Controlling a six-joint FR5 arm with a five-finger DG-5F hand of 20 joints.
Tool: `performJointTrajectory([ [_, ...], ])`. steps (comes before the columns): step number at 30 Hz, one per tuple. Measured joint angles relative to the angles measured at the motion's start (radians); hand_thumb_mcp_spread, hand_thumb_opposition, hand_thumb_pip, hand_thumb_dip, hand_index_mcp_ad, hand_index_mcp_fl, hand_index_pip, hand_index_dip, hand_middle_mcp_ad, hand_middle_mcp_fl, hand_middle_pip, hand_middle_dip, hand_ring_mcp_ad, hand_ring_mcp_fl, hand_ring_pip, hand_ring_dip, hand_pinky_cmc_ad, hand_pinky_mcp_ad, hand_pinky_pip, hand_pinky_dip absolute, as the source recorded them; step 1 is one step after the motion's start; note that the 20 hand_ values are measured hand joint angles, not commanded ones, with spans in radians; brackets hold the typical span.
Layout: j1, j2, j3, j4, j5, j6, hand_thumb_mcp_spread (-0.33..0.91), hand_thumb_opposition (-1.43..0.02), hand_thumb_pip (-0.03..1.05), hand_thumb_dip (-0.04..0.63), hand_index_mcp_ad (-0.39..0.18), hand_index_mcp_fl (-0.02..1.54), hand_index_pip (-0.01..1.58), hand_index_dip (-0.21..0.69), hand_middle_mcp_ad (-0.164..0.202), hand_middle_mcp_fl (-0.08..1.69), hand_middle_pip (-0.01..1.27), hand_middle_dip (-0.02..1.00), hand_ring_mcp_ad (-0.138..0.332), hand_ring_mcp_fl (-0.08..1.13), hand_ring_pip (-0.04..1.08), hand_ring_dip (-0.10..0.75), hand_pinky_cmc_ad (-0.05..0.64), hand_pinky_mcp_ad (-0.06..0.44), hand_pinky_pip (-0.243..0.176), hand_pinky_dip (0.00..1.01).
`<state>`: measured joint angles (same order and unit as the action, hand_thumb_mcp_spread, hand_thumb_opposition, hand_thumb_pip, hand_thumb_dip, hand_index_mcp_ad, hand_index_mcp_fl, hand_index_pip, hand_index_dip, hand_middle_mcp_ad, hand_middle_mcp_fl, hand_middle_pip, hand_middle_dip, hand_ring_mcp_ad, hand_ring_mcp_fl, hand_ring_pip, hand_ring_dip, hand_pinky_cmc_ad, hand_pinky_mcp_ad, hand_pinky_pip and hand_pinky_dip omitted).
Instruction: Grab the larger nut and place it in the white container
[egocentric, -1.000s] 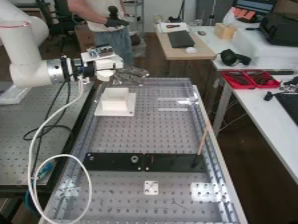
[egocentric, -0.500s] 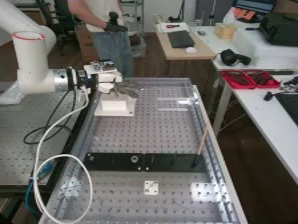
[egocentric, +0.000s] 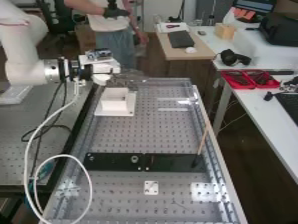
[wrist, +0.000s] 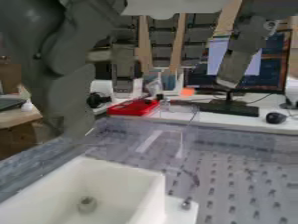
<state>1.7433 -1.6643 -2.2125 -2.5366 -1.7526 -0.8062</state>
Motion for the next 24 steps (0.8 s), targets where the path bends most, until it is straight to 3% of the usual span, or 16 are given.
performJointTrajectory([
  [6, -0.048, 0.108, 0.031, -0.007, 0.086, 0.017, 0.21, -0.81, 0.78, 0.239, -0.126, 0.02, 0.95, -0.066, 0.068, 0.04, 0.12, 0.22, 0.108, 0.02, 0.13, 0.124, 0.342, 0.291, -0.089, 0.61],
  [12, -0.094, 0.160, 0.070, -0.005, 0.197, 0.059, 0.19, -0.81, 0.76, 0.239, -0.110, 0.02, 0.90, -0.066, 0.073, 0.06, 0.12, 0.22, 0.119, 0.02, 0.13, 0.124, 0.342, 0.291, -0.091, 0.61],
  [15, -0.110, 0.171, 0.082, -0.004, 0.233, 0.062, 0.16, -0.81, 0.75, 0.220, -0.124, 0.02, 0.77, -0.066, 0.065, 0.07, 0.12, 0.22, 0.110, 0.02, 0.12, 0.124, 0.340, 0.295, -0.091, 0.62],
  [20, -0.154, 0.188, 0.113, -0.016, 0.291, 0.046, 0.15, -0.80, 0.72, 0.204, -0.091, 0.02, 0.45, -0.066, 0.073, 0.07, 0.12, 0.22, 0.122, 0.02, 0.11, 0.124, 0.342, 0.297, -0.089, 0.61],
  [24, -0.190, 0.191, 0.139, -0.038, 0.314, 0.042, 0.13, -0.79, 0.70, 0.188, -0.091, 0.02, 0.34, -0.066, 0.075, 0.07, 0.12, 0.22, 0.138, 0.02, 0.11, 0.124, 0.342, 0.298, -0.089, 0.61],
])
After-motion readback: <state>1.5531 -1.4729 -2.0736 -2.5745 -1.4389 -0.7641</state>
